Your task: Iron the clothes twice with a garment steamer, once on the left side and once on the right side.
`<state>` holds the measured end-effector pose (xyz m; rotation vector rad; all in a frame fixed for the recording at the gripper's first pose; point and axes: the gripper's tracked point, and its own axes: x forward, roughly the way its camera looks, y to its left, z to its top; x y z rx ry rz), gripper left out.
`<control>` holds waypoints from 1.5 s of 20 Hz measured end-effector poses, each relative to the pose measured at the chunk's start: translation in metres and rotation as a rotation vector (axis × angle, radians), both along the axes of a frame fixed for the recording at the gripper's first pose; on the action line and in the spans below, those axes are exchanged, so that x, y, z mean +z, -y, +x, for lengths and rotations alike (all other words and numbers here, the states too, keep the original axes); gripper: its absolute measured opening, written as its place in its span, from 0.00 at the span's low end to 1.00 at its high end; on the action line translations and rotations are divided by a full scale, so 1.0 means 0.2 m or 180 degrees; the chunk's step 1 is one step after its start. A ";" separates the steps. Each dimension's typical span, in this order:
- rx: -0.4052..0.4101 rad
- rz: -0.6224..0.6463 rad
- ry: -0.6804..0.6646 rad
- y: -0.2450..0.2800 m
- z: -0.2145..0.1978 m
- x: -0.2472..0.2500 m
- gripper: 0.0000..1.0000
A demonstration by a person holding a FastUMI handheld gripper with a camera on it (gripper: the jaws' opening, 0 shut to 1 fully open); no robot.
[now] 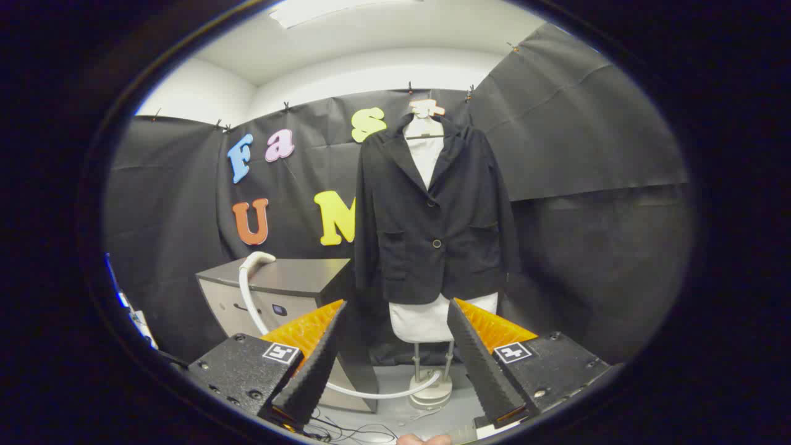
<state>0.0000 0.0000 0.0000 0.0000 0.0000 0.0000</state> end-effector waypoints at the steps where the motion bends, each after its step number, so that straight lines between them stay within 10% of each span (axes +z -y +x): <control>1: 0.0004 0.0001 0.0012 0.01 -0.01 0.01 0.99; 30: 0.0065 0.0011 0.0021 -0.09 0.12 0.01 0.99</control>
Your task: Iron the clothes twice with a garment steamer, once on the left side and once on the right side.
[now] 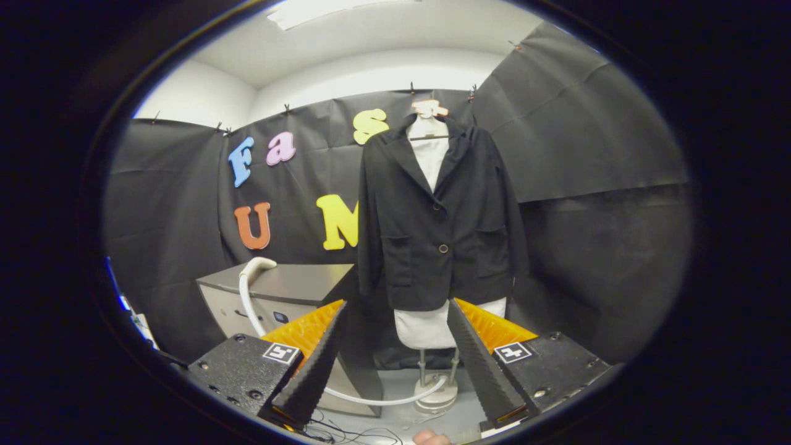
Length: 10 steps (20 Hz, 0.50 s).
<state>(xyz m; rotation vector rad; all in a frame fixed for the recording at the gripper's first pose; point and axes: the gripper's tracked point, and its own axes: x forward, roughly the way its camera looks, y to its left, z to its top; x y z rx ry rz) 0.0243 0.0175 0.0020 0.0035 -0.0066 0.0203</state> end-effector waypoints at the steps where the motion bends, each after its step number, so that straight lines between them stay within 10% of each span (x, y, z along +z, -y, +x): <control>1: 0.0013 -0.0002 0.0012 -0.03 0.00 0.01 0.99; 10: 0.0055 -0.0052 0.0047 -0.37 0.07 0.05 0.99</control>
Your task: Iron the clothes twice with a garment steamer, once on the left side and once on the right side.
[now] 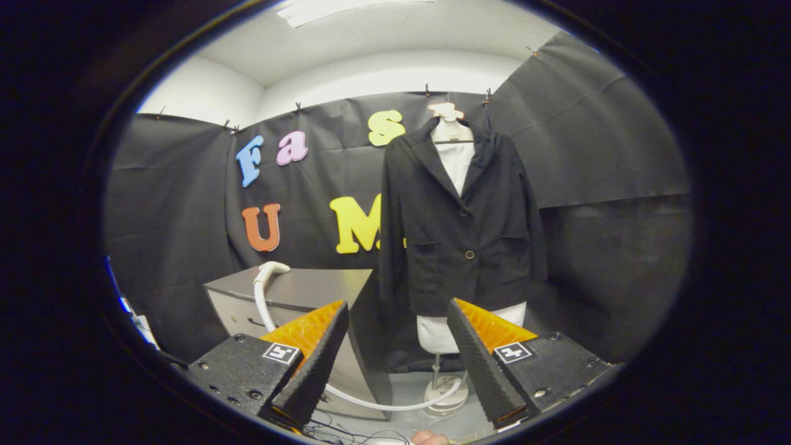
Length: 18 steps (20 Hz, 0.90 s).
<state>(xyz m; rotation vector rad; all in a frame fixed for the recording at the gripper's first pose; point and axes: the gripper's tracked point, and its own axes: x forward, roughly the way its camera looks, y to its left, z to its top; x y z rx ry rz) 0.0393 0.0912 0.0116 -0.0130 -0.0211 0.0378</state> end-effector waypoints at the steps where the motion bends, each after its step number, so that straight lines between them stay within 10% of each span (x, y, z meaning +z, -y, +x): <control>1: 0.0016 -0.0013 0.0010 -0.06 0.01 0.00 0.99; 18: 0.1006 -0.0102 -0.0074 -1.05 0.64 0.18 1.00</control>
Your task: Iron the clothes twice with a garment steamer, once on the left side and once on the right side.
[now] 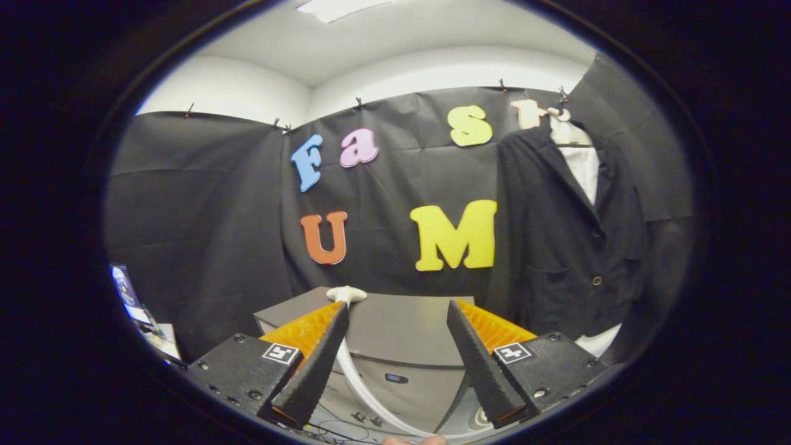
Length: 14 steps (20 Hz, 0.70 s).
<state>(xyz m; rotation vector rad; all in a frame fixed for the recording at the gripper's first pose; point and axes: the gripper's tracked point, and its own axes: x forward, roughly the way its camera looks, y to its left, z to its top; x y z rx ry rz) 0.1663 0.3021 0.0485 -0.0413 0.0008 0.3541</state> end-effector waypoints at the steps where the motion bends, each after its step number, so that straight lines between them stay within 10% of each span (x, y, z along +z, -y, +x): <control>1: 0.0103 -0.0021 -0.0071 -0.07 0.07 -0.01 0.99; 14: 0.1045 -0.0757 -0.1228 -0.80 0.75 -0.29 1.00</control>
